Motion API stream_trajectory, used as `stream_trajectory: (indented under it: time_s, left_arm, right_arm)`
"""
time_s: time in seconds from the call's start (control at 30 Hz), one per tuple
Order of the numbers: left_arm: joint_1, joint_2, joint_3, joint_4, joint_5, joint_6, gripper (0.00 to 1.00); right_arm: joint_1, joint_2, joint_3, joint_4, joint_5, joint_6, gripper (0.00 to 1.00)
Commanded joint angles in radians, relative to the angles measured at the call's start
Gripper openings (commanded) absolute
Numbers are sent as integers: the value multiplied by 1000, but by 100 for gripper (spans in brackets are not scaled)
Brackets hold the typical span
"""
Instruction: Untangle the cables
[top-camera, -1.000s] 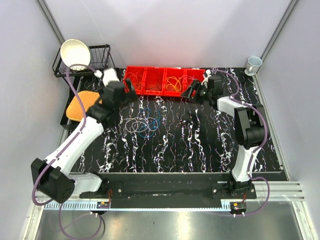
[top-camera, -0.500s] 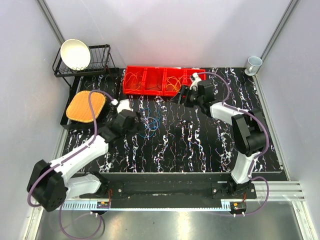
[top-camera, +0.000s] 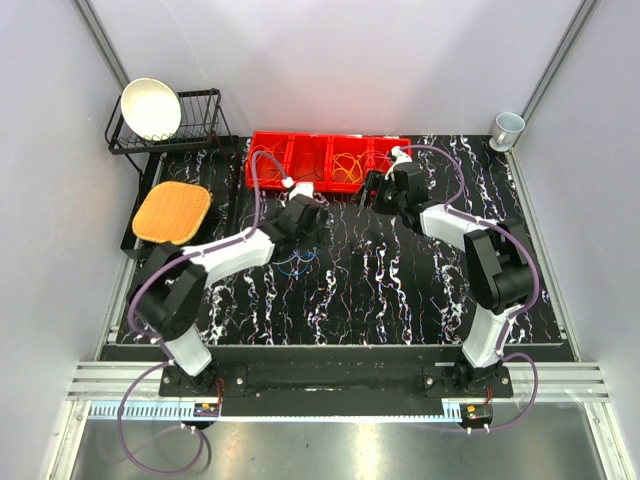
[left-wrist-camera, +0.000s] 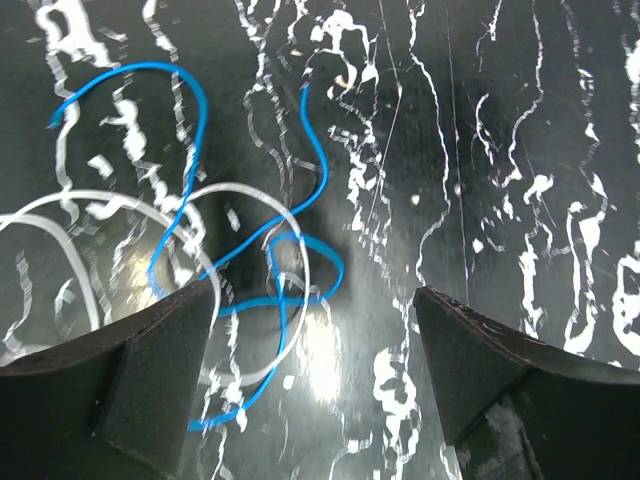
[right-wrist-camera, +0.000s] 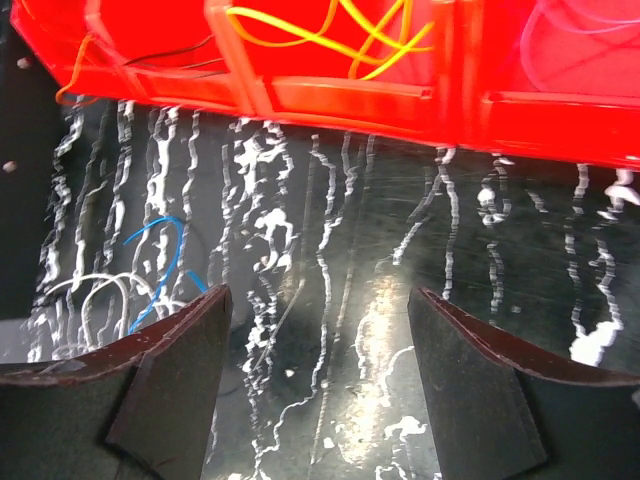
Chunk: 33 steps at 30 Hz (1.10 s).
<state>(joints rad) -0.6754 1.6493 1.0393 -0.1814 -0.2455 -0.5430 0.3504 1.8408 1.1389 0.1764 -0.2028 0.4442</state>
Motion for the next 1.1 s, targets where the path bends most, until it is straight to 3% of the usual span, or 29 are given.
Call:
stream_trajectory:
  time_s: [0.0, 0.13, 0.63, 0.7, 0.83, 0.93, 0.97, 1.0, 1.07]
  left_arm:
    - [-4, 87, 105, 54, 23, 41, 84]
    - [-4, 156, 156, 36, -9, 40, 84]
    - [-26, 202, 125, 28, -64, -18, 64]
    - [-33, 204, 125, 25, -67, -18, 54]
    - [-33, 211, 126, 14, -86, -23, 47]
    - [-33, 211, 137, -1, -109, -11, 31]
    - [-33, 211, 145, -10, -113, -8, 12]
    - [-33, 211, 174, -27, -118, -6, 0]
    - [-36, 193, 203, -81, -126, 6, 0]
  right_arm:
    - [-11, -54, 41, -6, 79, -30, 77]
    - [-30, -31, 64, -31, 72, -22, 77]
    - [-83, 47, 130, -87, 20, 30, 77]
    - [-85, 49, 133, -87, 16, 31, 77]
    - [-88, 54, 139, -91, -1, 34, 77]
    - [-88, 57, 140, -91, -6, 33, 77]
    - [-88, 58, 142, -91, -7, 33, 77]
    - [-90, 58, 140, -91, -10, 34, 77]
    - [-91, 63, 142, -91, -15, 34, 77]
